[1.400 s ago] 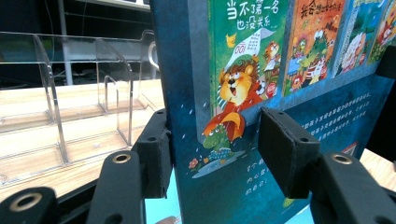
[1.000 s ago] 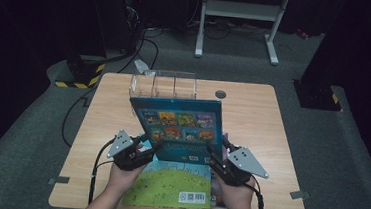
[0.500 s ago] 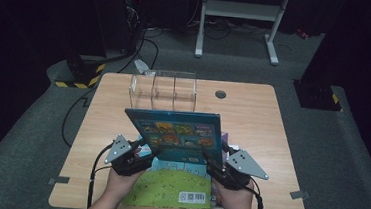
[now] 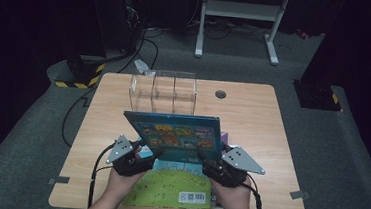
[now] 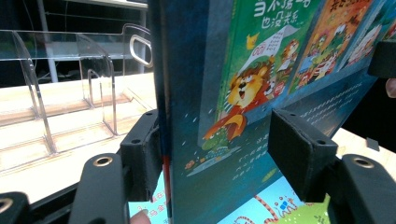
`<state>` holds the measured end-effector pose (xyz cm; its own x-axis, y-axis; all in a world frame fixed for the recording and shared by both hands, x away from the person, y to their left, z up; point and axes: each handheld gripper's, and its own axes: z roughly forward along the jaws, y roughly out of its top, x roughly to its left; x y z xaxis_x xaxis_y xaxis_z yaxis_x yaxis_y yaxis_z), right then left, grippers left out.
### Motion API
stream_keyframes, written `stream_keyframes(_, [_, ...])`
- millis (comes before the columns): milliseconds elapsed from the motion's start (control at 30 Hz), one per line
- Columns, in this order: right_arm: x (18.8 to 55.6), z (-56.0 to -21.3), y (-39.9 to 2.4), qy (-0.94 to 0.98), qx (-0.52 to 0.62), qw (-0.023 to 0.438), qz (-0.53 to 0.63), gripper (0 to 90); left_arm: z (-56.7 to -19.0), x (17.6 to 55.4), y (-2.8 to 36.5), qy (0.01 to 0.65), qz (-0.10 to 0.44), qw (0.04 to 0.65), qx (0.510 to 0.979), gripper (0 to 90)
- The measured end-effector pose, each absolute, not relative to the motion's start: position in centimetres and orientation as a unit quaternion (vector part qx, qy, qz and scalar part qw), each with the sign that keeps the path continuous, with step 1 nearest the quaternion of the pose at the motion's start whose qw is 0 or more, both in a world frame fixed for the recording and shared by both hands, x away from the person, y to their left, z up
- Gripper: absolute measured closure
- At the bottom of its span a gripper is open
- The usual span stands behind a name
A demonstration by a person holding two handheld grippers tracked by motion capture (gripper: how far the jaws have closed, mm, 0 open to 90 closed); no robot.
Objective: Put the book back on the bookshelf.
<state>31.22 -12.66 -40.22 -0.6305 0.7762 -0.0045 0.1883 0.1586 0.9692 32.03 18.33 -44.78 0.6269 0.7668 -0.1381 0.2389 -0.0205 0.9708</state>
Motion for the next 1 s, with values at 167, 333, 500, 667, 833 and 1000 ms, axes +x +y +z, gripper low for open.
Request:
stream_keyframes(167, [31.05,-40.31,-13.39,0.715,0.327,0.243,0.568,47.4,-44.91,32.49,18.85,0.379,0.209,0.595,0.678,34.1])
stream_keyframes(333, [30.96,-40.48,-13.57,0.717,0.321,0.237,0.572,49.7,-44.88,32.52,18.7,0.378,0.212,0.592,0.68,32.1])
stream_keyframes(500, [30.99,-40.38,-13.52,0.726,0.318,0.234,0.562,48.3,-44.82,32.51,18.64,0.379,0.205,0.591,0.682,30.9])
stream_keyframes(667, [30.97,-40.47,-12.68,0.739,0.308,0.247,0.546,45.7,-44.74,32.47,18.46,0.381,0.205,0.589,0.683,29.2])
stream_keyframes(833, [31.01,-40.5,-12.71,0.741,0.293,0.242,0.553,53.0,-44.82,32.67,18.56,0.385,0.203,0.591,0.679,28.5])
stream_keyframes(1000, [30.97,-40.52,-12.98,0.74,0.291,0.231,0.56,56.5,-44.9,32.88,19.02,0.388,0.202,0.591,0.678,30.4])
